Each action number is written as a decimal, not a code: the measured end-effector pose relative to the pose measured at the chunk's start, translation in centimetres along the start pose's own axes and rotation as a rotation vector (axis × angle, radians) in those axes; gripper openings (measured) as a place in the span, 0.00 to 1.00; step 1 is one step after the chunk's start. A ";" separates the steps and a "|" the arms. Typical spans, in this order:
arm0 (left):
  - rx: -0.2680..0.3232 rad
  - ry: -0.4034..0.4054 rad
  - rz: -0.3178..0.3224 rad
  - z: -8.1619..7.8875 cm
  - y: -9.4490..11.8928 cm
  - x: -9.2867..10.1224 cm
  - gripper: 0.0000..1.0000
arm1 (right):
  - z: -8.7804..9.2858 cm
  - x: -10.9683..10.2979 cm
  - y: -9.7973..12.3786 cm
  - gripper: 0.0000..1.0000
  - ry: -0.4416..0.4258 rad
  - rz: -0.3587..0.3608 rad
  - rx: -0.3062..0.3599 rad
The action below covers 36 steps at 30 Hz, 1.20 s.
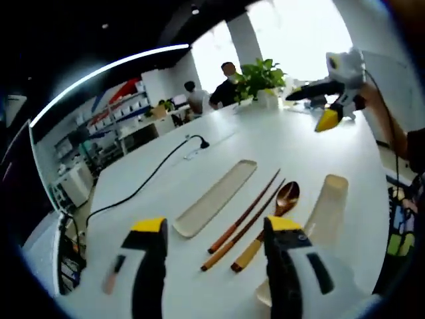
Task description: Arrange the utensils inside the cutlery case until each visible utensil rests in its matching compartment.
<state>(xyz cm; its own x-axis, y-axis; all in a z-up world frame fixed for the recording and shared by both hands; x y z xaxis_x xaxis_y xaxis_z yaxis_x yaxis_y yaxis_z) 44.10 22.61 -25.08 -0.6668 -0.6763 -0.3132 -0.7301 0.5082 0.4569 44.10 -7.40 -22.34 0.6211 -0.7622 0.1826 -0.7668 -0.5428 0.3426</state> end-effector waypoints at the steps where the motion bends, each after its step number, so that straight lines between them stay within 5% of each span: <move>1: -0.008 -0.008 0.006 0.1 -0.1 0.0 0.58 | 0.1 0.1 -0.2 0.84 -0.001 -0.001 -0.007; 36: -0.293 -0.202 0.142 1.8 -4.6 -0.7 0.36 | 1.7 -0.3 -5.3 0.70 0.096 -0.086 -0.202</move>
<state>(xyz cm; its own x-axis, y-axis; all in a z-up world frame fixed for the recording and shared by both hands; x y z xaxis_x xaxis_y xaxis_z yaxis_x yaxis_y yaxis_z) 47.65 21.67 -28.47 -0.7957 -0.4764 -0.3739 -0.5738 0.3956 0.7171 47.74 -4.89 -25.81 0.7026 -0.6740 0.2279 -0.6683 -0.5152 0.5367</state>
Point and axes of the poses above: the point that each gripper's makers call its tool centre point, and the gripper's own axes: y roughly backward along the fingers, x roughly to its right, z roughly out of its underside, the point moved 7 cm from there along y, roughly backward along the fingers, and after that the axes turned 4 degrees about -y, right-handed, at the moved point
